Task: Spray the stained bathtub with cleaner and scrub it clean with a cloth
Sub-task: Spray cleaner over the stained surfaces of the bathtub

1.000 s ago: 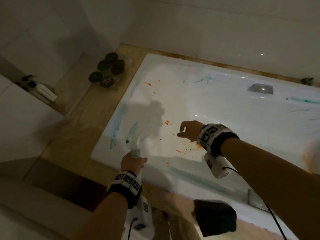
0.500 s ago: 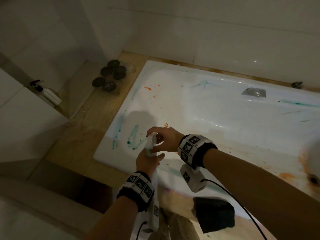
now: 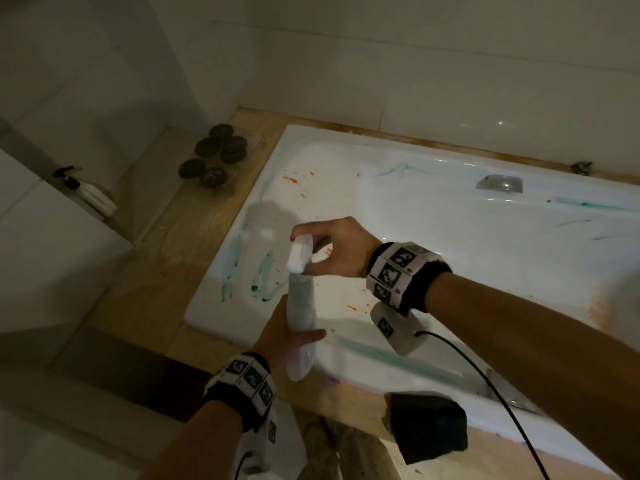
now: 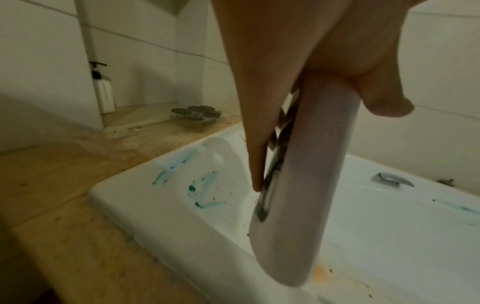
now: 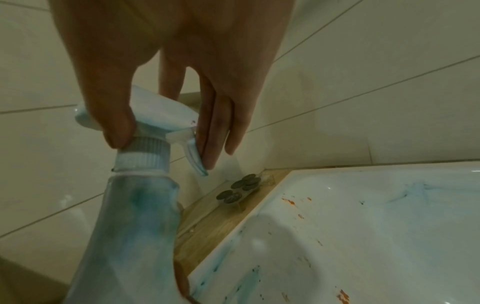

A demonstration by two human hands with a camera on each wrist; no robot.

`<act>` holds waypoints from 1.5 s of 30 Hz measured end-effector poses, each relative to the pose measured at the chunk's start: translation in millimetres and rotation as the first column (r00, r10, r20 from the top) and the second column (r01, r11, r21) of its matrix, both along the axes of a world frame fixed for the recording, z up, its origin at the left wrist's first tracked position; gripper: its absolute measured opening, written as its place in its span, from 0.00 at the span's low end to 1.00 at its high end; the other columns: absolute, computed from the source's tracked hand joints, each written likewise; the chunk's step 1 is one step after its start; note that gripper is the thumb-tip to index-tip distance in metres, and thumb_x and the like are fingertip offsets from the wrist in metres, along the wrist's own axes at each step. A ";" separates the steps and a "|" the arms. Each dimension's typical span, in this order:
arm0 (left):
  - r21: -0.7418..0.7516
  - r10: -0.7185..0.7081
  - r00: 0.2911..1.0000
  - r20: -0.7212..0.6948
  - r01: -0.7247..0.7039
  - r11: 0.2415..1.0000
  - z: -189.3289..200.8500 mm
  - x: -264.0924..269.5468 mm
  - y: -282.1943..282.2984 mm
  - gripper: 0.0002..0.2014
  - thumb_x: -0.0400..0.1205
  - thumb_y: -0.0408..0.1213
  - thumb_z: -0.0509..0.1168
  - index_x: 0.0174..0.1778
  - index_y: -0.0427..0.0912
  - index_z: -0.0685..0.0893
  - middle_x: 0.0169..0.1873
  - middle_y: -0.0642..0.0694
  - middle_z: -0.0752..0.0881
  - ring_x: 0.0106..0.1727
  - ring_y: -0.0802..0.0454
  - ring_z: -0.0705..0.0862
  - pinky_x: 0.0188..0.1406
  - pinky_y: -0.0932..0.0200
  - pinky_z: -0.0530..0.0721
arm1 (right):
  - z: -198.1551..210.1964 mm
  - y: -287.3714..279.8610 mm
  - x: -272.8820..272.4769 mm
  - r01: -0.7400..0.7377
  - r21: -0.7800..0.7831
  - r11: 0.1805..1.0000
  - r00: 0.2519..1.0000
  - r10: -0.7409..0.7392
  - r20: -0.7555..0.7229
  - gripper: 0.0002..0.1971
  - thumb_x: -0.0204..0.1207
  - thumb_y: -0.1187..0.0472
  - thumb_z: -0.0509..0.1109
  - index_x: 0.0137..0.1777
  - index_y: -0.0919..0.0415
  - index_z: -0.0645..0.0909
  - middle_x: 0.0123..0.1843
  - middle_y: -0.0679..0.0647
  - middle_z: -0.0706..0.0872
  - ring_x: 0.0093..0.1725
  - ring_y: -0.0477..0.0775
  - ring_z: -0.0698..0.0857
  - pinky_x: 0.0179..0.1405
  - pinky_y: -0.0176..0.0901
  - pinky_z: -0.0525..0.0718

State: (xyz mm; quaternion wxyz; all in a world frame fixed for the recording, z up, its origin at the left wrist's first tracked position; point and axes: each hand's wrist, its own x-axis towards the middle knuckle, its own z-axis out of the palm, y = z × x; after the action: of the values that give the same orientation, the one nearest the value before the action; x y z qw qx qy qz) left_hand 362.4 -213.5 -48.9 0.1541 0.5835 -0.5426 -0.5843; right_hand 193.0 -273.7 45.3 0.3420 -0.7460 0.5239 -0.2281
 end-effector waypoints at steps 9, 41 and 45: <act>-0.218 0.103 0.976 0.189 -0.061 0.974 9.2 -29.4 -8.9 0.25 0.73 0.38 0.73 0.64 0.44 0.73 0.52 0.47 0.83 0.58 0.45 0.83 0.59 0.52 0.79 | -15.4 7.2 5.8 0.265 0.386 0.883 0.891 -0.378 0.253 0.46 0.70 0.54 0.76 0.81 0.54 0.50 0.63 0.55 0.78 0.61 0.55 0.81 0.64 0.47 0.79; 0.183 -0.218 0.891 0.397 0.155 0.971 -20.4 16.0 2.2 0.13 0.83 0.31 0.61 0.62 0.34 0.80 0.51 0.39 0.83 0.45 0.47 0.84 0.45 0.59 0.83 | -54.1 148.8 -45.6 0.285 0.338 0.897 0.948 -0.317 0.040 0.14 0.68 0.53 0.78 0.53 0.51 0.85 0.50 0.51 0.89 0.43 0.52 0.87 0.51 0.53 0.85; 0.188 -0.221 0.885 0.411 0.155 0.970 -32.4 16.5 12.5 0.13 0.83 0.30 0.61 0.62 0.33 0.81 0.57 0.35 0.84 0.47 0.45 0.84 0.52 0.57 0.83 | -62.4 185.8 -44.3 0.421 0.434 0.796 0.772 -0.566 0.288 0.24 0.64 0.40 0.77 0.52 0.57 0.87 0.48 0.56 0.91 0.26 0.55 0.84 0.37 0.54 0.88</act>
State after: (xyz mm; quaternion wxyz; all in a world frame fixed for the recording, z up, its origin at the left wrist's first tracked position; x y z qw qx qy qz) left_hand 378.8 -200.9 -81.3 -0.0706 0.6520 -0.5716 -0.4931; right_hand 148.7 -87.9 -17.1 0.4943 -0.4433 0.6530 -0.3644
